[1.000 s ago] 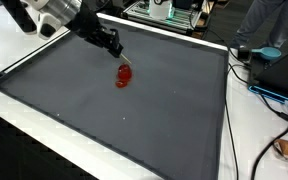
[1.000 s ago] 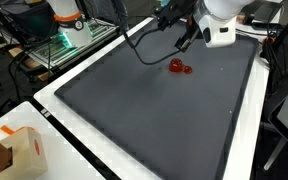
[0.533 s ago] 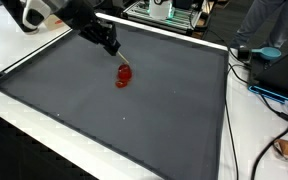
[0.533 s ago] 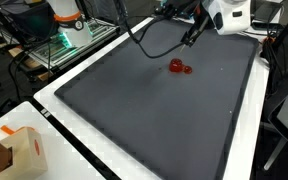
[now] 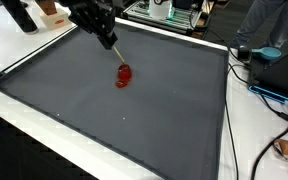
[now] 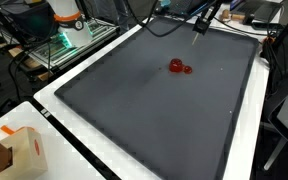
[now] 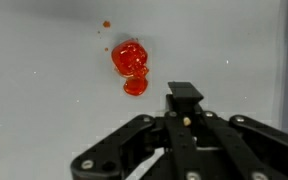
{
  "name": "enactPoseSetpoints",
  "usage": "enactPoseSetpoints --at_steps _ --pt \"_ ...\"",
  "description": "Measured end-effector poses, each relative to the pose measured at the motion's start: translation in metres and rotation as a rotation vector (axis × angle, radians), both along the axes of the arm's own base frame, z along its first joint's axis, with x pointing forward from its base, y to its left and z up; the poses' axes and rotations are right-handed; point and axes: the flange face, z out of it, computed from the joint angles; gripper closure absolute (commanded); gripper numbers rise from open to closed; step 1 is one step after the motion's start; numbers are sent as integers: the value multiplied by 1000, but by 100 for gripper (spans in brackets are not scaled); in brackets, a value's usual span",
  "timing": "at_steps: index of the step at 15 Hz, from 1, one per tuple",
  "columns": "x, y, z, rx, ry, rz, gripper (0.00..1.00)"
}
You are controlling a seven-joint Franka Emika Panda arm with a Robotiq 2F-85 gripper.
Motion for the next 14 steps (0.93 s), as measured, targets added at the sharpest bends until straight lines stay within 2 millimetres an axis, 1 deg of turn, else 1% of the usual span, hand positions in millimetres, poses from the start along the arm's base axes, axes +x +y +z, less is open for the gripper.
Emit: enactPoseSetpoints --at_steps 5,7,10,14 --pt "-1 12 39 -74 -104 9 97" --pt "-4 16 50 -100 -132 6 97" --pt "-8 20 61 -137 -172 -9 97" --pt "-14 26 68 -186 -204 -33 97"
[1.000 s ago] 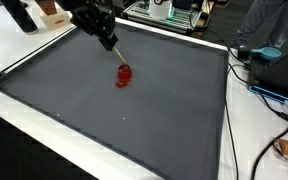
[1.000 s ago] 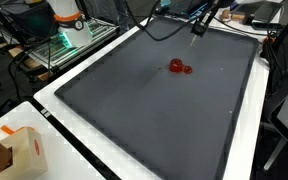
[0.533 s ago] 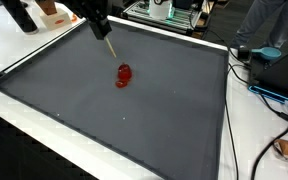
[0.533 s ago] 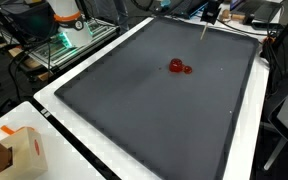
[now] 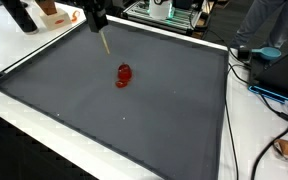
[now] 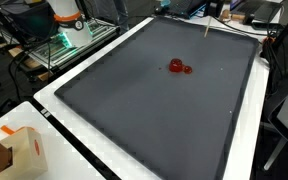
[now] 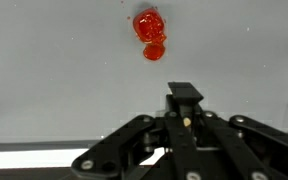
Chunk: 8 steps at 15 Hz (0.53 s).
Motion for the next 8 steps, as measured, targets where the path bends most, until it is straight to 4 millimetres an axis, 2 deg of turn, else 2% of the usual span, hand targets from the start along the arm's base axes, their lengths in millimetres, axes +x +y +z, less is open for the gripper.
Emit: enactPoseSetpoints --at_steps 1,2,8 --pt "-1 1 1 -11 -5 -7 97" --pt "-3 3 1 -24 -8 -13 87" --pt "-6 5 0 -39 -10 -20 87"
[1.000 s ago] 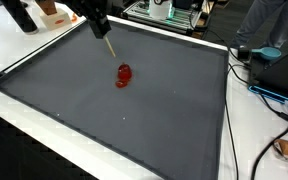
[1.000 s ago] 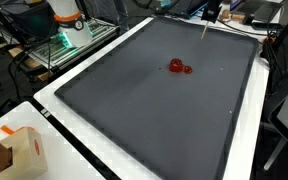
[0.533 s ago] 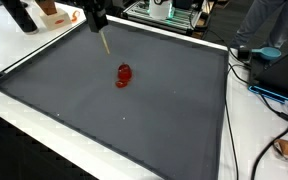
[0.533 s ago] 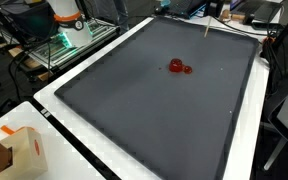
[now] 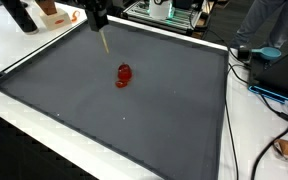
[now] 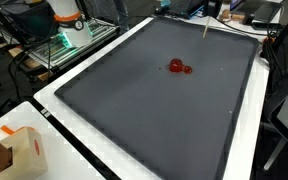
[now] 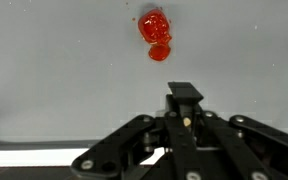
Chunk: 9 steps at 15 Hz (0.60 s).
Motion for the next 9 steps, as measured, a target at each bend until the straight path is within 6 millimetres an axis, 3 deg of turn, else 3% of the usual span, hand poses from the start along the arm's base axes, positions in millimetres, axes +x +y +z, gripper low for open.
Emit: enactPoseSetpoints --at_steps 2,3,6,9 --pt "-1 0 -1 0 0 -1 87" --pt "-1 0 -1 0 0 -1 97" --pt "0 -1 -1 6 0 -4 97" --pt "2 -14 -7 79 15 -16 97"
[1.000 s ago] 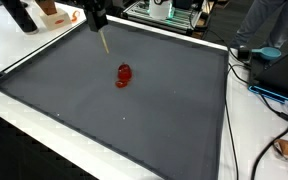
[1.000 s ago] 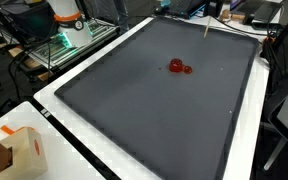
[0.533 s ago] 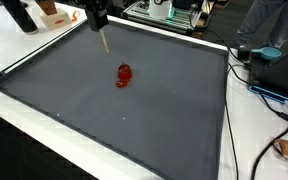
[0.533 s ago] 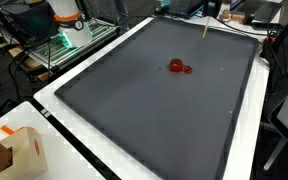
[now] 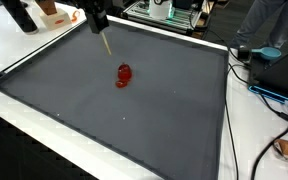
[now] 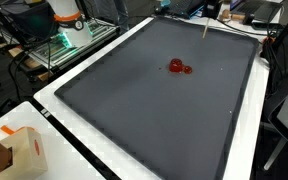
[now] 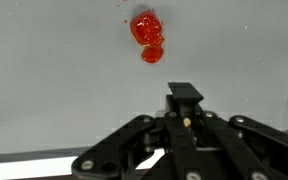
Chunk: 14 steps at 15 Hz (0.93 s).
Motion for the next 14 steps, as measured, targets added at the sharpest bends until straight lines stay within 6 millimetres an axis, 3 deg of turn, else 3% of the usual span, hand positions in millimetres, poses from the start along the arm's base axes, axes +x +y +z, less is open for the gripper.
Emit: enactPoseSetpoints --at_steps 7,14 --pt "4 -54 -30 272 28 72 97" --pt "-2 -81 -71 477 95 147 97"
